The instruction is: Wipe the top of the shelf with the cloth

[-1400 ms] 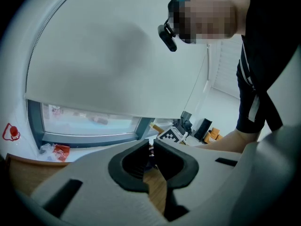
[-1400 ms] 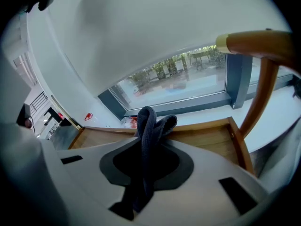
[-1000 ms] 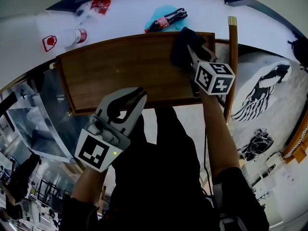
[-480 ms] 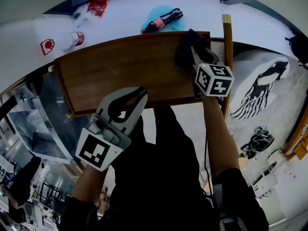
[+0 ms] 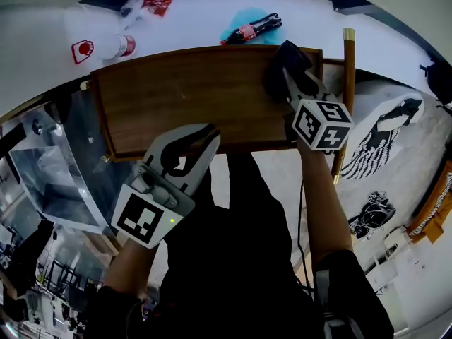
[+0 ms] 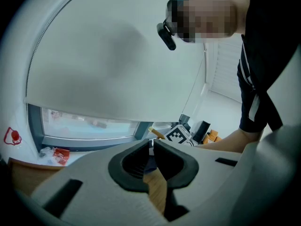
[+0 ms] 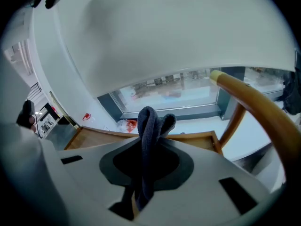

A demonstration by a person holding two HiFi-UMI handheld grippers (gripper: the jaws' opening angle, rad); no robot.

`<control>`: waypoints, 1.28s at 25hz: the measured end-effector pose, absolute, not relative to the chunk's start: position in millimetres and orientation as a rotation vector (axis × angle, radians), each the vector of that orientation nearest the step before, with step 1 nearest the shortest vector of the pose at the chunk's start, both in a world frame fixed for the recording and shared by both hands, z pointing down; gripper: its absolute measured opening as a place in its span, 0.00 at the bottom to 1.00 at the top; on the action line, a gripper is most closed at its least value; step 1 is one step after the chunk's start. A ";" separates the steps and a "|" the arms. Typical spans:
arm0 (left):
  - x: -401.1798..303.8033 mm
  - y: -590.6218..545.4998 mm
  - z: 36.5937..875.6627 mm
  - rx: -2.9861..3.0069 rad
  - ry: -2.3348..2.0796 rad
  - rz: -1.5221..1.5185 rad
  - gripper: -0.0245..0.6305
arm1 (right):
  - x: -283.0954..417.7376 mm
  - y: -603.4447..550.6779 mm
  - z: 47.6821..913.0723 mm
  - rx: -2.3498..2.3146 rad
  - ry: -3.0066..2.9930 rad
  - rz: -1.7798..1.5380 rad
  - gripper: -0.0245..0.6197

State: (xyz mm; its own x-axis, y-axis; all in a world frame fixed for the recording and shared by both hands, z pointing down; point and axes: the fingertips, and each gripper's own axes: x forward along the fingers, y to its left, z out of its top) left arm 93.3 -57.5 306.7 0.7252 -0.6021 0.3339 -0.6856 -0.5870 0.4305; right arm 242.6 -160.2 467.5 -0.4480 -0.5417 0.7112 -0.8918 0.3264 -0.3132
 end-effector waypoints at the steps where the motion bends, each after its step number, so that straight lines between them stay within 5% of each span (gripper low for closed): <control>1: 85.4 -54.8 306.7 2.382 -0.987 0.204 0.11 | 229.8 -158.4 463.9 1.242 -2.130 0.959 0.13; 16: -59.0 3.8 305.8 2.289 -1.206 0.165 0.11 | -4.9 -86.0 452.7 0.844 -2.318 1.000 0.13; 32: -146.4 57.1 303.1 2.234 -1.325 0.088 0.10 | -154.6 -20.7 473.4 0.584 -2.351 1.051 0.13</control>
